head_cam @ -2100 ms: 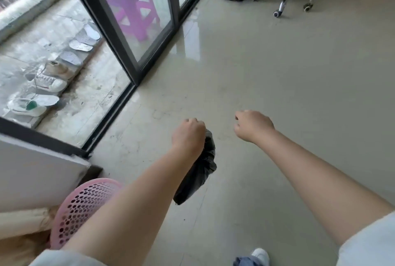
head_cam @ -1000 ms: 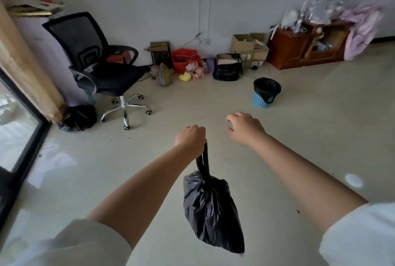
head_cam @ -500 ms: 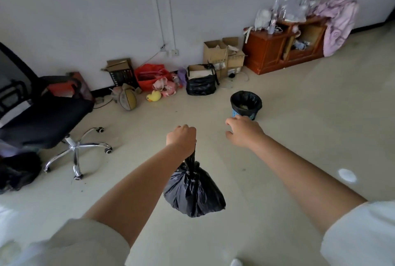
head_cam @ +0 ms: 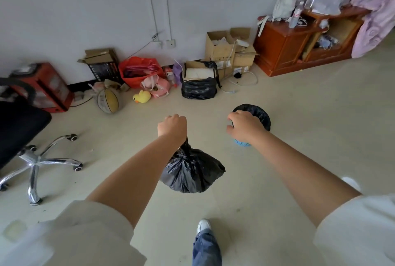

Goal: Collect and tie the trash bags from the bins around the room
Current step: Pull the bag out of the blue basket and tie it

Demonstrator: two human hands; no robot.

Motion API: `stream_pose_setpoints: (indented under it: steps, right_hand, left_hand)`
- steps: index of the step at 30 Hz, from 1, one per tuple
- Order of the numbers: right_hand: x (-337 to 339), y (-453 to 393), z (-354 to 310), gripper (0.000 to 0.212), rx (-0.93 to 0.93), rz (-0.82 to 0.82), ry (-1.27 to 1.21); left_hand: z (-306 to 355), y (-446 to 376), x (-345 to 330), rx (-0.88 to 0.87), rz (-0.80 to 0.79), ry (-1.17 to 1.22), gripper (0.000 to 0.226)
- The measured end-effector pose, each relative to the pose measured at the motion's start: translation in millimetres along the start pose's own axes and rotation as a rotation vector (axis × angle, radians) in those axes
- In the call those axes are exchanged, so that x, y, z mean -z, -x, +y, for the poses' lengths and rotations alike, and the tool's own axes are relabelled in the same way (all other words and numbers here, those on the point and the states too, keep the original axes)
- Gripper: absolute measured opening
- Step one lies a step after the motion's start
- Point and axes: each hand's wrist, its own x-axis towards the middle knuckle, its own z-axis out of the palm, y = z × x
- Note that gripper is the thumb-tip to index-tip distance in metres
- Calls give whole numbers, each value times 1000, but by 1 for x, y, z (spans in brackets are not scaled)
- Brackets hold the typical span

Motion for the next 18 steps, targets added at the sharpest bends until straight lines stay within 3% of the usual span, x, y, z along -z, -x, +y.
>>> stream_pose_setpoints:
  steps: [9,18]
  right_hand:
    - [2,-201,61,35,0,-107,-50]
    - [-68,-396,130,33,110,-269,-32]
  left_hand:
    - [30,-193,-11,94,-138,74,22]
    - [61,-379,-86,243,-303,139,26]
